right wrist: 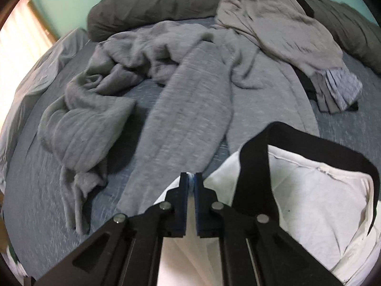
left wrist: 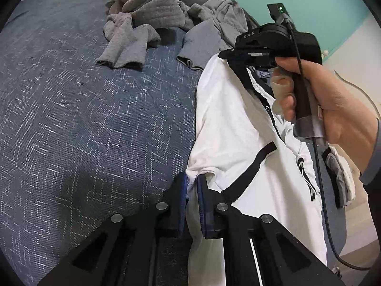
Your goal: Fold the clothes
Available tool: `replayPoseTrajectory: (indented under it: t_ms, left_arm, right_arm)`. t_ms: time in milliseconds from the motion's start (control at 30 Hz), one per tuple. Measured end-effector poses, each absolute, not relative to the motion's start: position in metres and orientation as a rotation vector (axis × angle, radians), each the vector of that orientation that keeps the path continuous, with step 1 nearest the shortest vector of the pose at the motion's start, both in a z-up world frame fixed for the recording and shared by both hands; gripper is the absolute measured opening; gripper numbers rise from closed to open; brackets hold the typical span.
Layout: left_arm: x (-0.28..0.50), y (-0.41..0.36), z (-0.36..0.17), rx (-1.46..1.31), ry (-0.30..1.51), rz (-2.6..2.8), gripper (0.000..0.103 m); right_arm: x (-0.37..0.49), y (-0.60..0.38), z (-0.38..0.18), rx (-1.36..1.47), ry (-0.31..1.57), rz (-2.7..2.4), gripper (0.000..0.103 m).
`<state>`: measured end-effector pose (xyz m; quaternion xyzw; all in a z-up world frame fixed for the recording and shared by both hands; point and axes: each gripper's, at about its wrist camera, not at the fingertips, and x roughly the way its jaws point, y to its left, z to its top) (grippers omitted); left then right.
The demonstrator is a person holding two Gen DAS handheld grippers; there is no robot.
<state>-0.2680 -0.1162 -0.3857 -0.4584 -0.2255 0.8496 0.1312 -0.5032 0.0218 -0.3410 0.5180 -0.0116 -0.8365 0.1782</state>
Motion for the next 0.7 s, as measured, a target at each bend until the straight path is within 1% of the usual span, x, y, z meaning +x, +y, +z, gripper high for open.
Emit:
replayPoseTrajectory:
  t_ms: [67,167,433,533,600,700]
  left_arm:
    - [-0.268,-0.117,-0.386,-1.331,-0.657,2.466,0.009]
    - [-0.267,-0.116,-0.385,-1.331,-0.657,2.468,0.009]
    - [-0.265,-0.115,-0.383,-1.33,-0.666,2.468,0.01]
    - [-0.262,-0.115,-0.383,-1.329,-0.665,2.47,0.01]
    - [-0.262,-0.115,-0.383,-1.329,-0.667,2.469,0.01]
    - [-0.261,-0.115,-0.382,-1.33,-0.668,2.468,0.01]
  right_arm:
    - [-0.504,0.023,-0.344,1.479,-0.028,-2.365,0.004]
    - [-0.504,0.019,-0.35,1.481,0.027,-2.339,0.004]
    - [-0.504,0.02,-0.348,1.454,0.003,-2.305,0.006]
    - [-0.503,0.021,-0.341,1.415,-0.022,-2.305,0.01]
    - [-0.502,0.02,-0.334,1.387,-0.027,-2.299,0.015]
    - [-0.497,0.018,-0.325,1.346,-0.025,-2.296,0.016]
